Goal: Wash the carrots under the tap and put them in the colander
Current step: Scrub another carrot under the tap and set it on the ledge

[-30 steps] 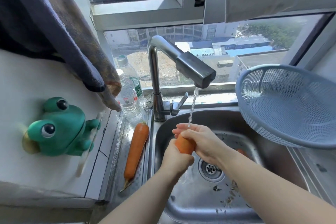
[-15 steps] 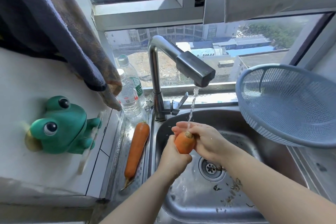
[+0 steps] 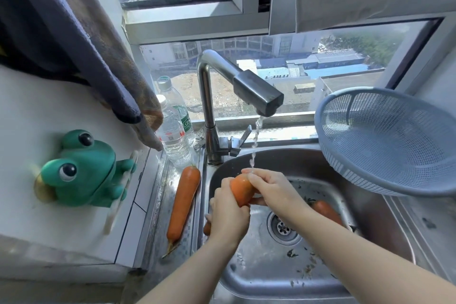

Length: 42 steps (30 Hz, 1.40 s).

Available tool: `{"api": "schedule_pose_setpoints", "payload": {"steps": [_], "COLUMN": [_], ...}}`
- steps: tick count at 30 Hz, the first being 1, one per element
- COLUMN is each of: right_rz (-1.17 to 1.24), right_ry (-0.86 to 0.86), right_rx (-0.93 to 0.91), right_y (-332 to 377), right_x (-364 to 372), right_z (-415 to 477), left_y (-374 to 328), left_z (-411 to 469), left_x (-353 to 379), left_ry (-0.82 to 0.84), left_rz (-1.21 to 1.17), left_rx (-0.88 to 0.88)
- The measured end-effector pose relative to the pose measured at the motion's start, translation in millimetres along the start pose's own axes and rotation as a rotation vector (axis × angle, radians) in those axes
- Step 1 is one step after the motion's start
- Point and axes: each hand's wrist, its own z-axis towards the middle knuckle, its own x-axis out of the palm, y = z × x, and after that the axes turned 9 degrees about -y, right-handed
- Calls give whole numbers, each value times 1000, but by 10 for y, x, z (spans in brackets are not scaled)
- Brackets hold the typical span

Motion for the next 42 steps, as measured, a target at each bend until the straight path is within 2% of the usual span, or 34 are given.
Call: {"api": "schedule_pose_setpoints", "payload": {"steps": [3, 6, 10, 12, 15, 20, 23, 25, 28, 31, 36, 39, 42], "right_rz": [-128, -147, -48, -139, -279, -280, -265, -140, 133, 301, 242, 200, 115], "right_ry": [-118, -186, -81, -24, -44, -118, -201, -221, -6, 207, 380, 406, 355], "right_rx": [-77, -51, 37, -2, -100, -142, -125, -29, 144, 194, 163, 114, 26], "right_y": [16, 6, 53, 60, 64, 114, 122, 146, 175, 174, 176, 167, 182], "right_x": [48, 74, 60, 53, 62, 86, 108, 80, 15, -47, -144, -162, -155], "right_z": [9, 22, 11, 2, -18, -18, 10, 39, 96, 122, 165, 166, 138], "left_y": [-62, -80, -44, -46, -48, -40, -1, 21, 20, 19, 48, 19, -37], "left_z": [-36, -69, -25, 7, 14, 1, 8, 9, 24, 110, 186, 184, 154], "left_x": [-24, -48, -67, -74, -67, -44, -1, 23, -24, -56, -89, -97, -103], "left_ry": [-48, -69, -60, -61, -67, -101, -94, -50, 107, 247, 409, 461, 471], "left_rz": [132, 194, 194, 194, 165, 123, 43, -53, -340, -525, -610, -621, -633], "left_rx": [1, 48, 35, 34, 47, 55, 79, 123, 46, -66, -194, -175, -154]}}
